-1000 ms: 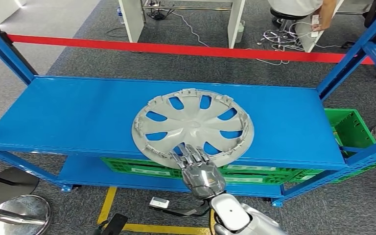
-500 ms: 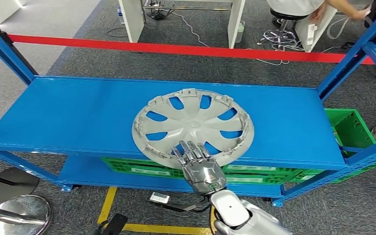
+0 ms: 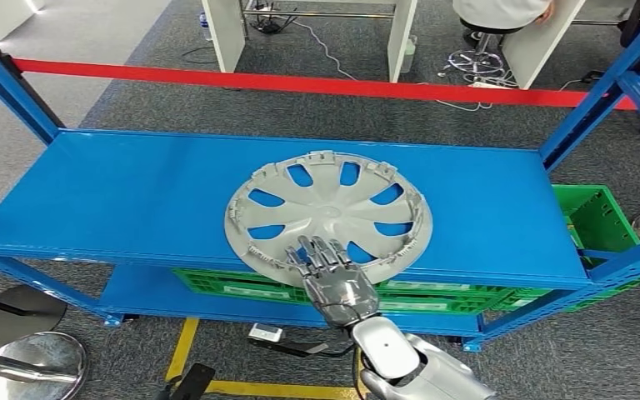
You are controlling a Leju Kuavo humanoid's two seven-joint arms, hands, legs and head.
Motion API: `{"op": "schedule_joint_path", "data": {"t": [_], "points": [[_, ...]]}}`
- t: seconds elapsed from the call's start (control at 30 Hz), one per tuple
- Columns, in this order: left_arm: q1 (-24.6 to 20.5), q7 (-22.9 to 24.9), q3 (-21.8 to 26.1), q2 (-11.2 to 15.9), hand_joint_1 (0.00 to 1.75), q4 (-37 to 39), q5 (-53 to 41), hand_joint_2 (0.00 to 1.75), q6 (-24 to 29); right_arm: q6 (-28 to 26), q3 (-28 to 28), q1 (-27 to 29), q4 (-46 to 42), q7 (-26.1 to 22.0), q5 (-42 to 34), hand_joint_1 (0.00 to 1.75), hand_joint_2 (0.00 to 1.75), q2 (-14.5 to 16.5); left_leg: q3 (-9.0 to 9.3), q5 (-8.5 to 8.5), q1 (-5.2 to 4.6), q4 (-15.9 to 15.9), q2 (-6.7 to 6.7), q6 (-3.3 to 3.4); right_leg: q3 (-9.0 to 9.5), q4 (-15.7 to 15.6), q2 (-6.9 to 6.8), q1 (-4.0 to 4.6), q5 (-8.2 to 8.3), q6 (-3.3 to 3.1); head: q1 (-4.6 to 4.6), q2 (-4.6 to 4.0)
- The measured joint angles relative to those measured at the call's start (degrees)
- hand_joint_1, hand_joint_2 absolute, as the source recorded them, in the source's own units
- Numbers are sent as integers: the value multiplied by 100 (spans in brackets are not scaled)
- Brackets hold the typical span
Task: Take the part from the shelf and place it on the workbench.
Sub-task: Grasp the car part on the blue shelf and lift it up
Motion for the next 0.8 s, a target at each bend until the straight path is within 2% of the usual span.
{"op": "schedule_joint_path", "data": {"t": [0.27,0.6,0.8], "points": [[6,-2,64,1,0,0,8,0,-9,360,-1,19,-119,-66,-13,0,175,0,0,0,0,0,0,0,-2,0,0,0,0,0,1,-1],[10,0,138,3,0,0,7,0,-9,495,-56,60,-114,-132,-174,0,175,0,0,0,0,0,0,0,-3,0,0,0,0,0,0,-1],[10,0,163,3,0,0,-16,0,-10,383,-152,94,7,-132,-288,0,175,0,0,0,0,0,0,0,-3,0,0,0,0,0,1,0]]}}
